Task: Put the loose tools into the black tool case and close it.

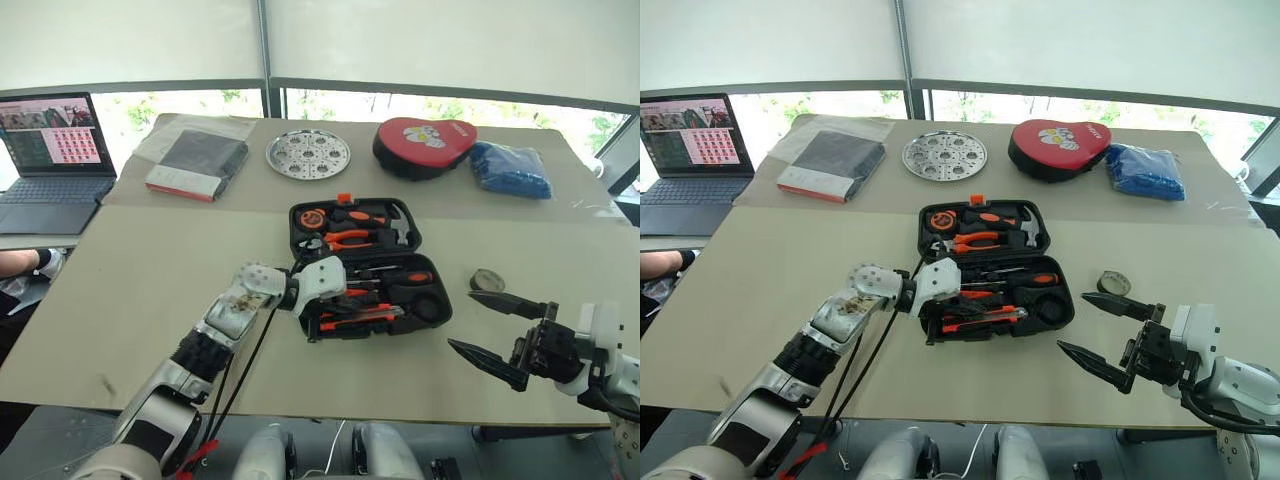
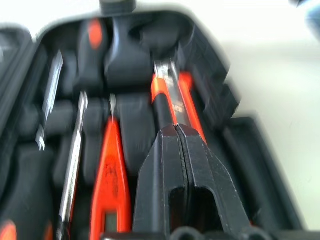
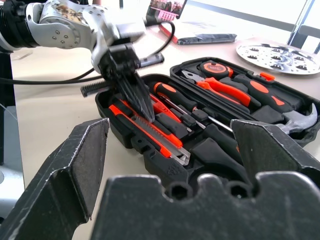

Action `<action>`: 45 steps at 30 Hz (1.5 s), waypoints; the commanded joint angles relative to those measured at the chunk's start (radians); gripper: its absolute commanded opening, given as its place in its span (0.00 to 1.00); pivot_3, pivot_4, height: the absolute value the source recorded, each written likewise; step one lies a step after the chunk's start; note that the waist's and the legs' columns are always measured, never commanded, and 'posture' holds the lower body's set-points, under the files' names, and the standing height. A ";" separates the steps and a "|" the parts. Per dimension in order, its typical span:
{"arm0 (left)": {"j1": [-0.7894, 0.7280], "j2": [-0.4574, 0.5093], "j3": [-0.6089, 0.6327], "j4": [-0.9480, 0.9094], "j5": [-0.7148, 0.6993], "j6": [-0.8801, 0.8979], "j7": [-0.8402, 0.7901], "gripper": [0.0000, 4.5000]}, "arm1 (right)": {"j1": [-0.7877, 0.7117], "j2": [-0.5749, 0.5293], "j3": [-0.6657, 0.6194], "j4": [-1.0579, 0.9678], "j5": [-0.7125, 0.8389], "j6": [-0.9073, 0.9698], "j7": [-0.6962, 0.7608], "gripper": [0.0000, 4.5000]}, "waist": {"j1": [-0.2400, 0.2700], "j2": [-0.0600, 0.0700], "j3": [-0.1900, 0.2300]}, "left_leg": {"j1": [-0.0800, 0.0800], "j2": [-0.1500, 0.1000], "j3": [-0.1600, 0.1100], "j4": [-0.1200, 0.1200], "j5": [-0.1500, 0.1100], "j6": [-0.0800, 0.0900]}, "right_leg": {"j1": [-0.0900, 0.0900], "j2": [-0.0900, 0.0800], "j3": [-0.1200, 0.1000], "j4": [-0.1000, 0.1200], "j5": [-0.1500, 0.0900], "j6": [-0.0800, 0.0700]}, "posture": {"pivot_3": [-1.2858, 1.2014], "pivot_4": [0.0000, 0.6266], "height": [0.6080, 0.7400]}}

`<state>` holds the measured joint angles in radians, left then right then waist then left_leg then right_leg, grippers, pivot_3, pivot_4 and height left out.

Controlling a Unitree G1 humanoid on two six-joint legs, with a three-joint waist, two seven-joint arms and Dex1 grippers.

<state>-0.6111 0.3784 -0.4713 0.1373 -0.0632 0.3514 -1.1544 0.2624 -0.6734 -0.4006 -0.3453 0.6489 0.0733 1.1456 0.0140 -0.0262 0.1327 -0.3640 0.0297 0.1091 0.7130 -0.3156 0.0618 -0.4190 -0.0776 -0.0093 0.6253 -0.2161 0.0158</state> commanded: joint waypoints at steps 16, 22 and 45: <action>0.065 0.009 0.330 -0.029 -0.295 -0.191 -0.046 0.12 | 0.053 -0.018 -0.176 0.088 0.003 -0.035 -0.026 1.00 | 0.002 0.002 -0.001 | -0.005 0.001 0.000 0.000 0.000 0.000 | -0.006 -0.003 0.000 0.001 0.001 -0.001 | 0.52 0.24 1.00; 0.225 0.164 0.494 -0.233 -0.401 -0.174 -0.065 0.57 | 0.144 0.022 -0.287 0.246 -0.083 -0.161 -0.058 1.00 | -0.004 0.005 -0.001 | -0.004 0.002 0.000 -0.003 0.000 -0.001 | -0.005 -0.001 0.000 -0.001 -0.001 -0.001 | 0.52 0.24 1.00; 0.468 0.256 0.607 -0.426 -0.587 -0.129 -0.095 0.99 | -0.510 -0.399 0.318 0.552 -0.416 0.219 0.019 1.00 | -0.001 0.006 0.006 | -0.002 0.003 0.003 -0.006 0.003 -0.005 | -0.007 0.001 -0.001 -0.001 0.002 -0.005 | 0.52 0.24 1.00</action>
<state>-0.1251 0.6329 0.1455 -0.2299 -0.6466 0.2234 -1.2570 -0.2050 -1.0590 -0.1190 0.1551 0.2761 0.2895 1.1431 0.0135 -0.0202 0.1390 -0.3694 0.0320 0.1121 0.7071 -0.3122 0.0568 -0.4292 -0.0774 -0.0102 0.6239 -0.2147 0.0110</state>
